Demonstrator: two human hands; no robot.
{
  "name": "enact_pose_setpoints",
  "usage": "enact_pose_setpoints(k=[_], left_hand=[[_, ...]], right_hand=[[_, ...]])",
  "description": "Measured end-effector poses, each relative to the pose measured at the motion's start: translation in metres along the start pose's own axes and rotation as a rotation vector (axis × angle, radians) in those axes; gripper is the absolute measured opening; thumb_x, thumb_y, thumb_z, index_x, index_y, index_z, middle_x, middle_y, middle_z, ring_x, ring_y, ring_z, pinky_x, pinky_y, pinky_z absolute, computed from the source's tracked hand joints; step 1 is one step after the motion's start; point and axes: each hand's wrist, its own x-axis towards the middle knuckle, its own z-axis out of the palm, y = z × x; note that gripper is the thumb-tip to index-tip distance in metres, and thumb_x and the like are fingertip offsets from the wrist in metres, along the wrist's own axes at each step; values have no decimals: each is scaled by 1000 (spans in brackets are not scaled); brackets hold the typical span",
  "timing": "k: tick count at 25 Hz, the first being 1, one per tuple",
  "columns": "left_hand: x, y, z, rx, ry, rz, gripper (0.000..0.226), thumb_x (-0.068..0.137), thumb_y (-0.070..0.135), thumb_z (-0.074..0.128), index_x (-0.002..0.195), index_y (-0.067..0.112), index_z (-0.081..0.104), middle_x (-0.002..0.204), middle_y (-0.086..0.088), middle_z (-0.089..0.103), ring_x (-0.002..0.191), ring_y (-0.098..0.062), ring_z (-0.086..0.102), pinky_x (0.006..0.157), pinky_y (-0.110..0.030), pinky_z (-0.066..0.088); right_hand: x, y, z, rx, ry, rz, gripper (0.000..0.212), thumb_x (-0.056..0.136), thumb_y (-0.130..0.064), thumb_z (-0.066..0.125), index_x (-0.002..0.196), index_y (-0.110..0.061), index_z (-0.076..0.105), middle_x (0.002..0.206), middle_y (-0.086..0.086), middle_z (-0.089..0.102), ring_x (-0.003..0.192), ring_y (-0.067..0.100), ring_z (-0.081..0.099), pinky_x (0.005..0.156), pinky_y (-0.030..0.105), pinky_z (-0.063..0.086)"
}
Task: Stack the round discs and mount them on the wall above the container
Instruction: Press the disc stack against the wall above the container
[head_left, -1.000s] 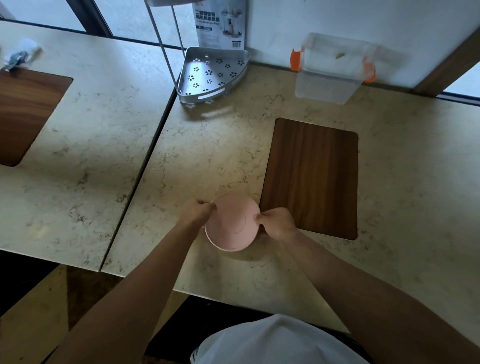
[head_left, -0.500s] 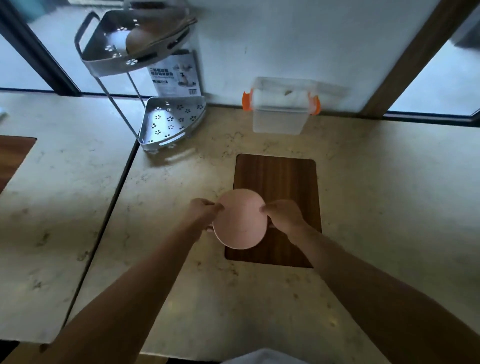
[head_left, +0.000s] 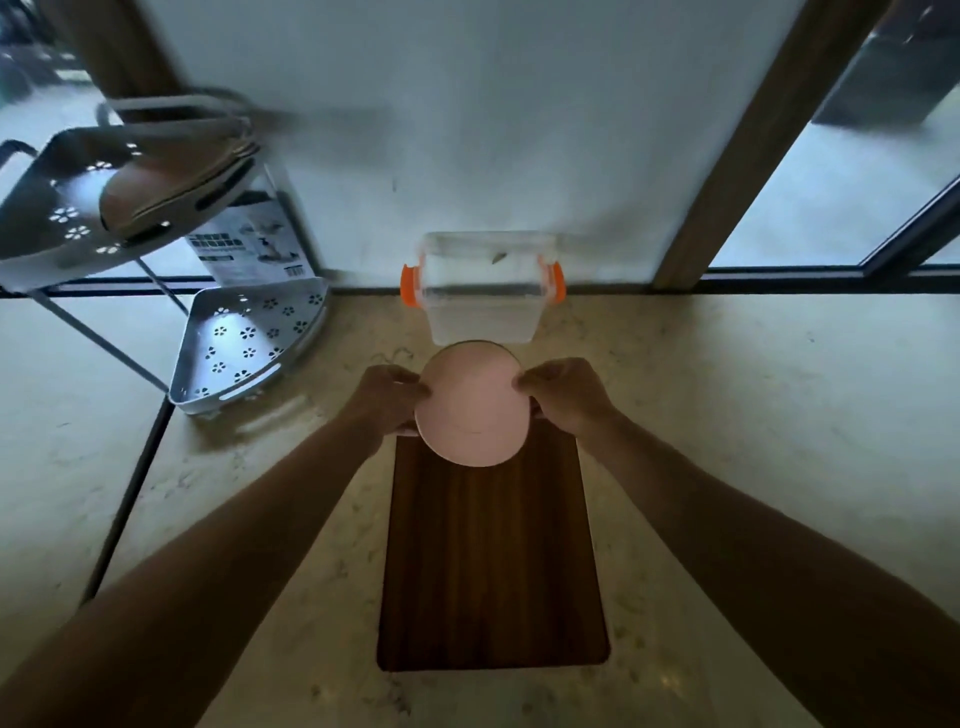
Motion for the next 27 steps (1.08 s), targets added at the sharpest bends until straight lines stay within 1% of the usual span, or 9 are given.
enact_pose_setpoints(k=[4,7,9,11,14,16,21,25,27], left_hand=[[28,38,-4,-58,12,125,18,84,7,71,94,-6,66,99,-25,70,86,-37,70,67,-44,61],[51,70,-11,-63,18,234,13,86,4,69,92,-7,66,97,-28,69,90,-43,68,77,-52,59],[67,91,-17,-45,55,293,13,86,2,67,96,-6,67,93,-25,68,82,-38,68,65,-43,61],[81,110,-23,-50,79,344,8,86,3,68,92,-3,68,91,-25,69,77,-35,69,58,-37,62],[109,135,-28,-29,132,435,3,84,8,69,81,8,71,87,-22,71,78,-38,72,67,-47,62],[129,145,-27,18,163,499,5,84,10,68,85,7,71,89,-20,71,83,-40,70,75,-52,60],[171,141,-6,77,242,508,10,86,13,66,94,9,71,94,-10,70,93,-35,68,87,-50,55],[188,123,13,269,312,596,6,89,17,60,90,21,65,90,4,68,87,-23,64,75,-26,48],[198,113,21,421,359,692,8,91,15,58,96,17,65,97,-2,67,92,-26,59,78,-32,45]], right_hand=[[39,-32,-17,-46,24,-99,12,83,-28,72,71,-26,73,74,1,75,71,16,73,79,45,62],[72,-60,-31,-38,42,-172,13,81,-27,72,69,-25,74,75,7,76,73,23,74,80,48,61],[93,-78,-39,-24,38,-220,8,80,-28,72,76,-22,76,76,7,76,73,24,74,78,46,62],[111,-93,-45,-33,50,-280,12,79,-29,72,82,-18,77,76,4,76,72,21,73,74,40,61],[141,-110,-47,-83,88,-384,15,83,-28,71,91,-17,75,89,0,75,79,20,69,75,31,53],[158,-114,-44,-111,123,-421,19,86,-26,69,101,-16,73,96,-2,71,85,16,64,78,27,47],[198,-97,-33,-113,209,-428,17,89,-21,65,104,-14,71,96,-3,68,91,14,60,70,12,36],[227,-72,-24,-304,257,-463,16,90,-22,63,103,-15,71,104,6,69,101,24,60,83,26,40],[238,-59,-20,-466,319,-478,19,91,-29,63,106,-19,70,108,10,60,106,29,50,86,30,36]])
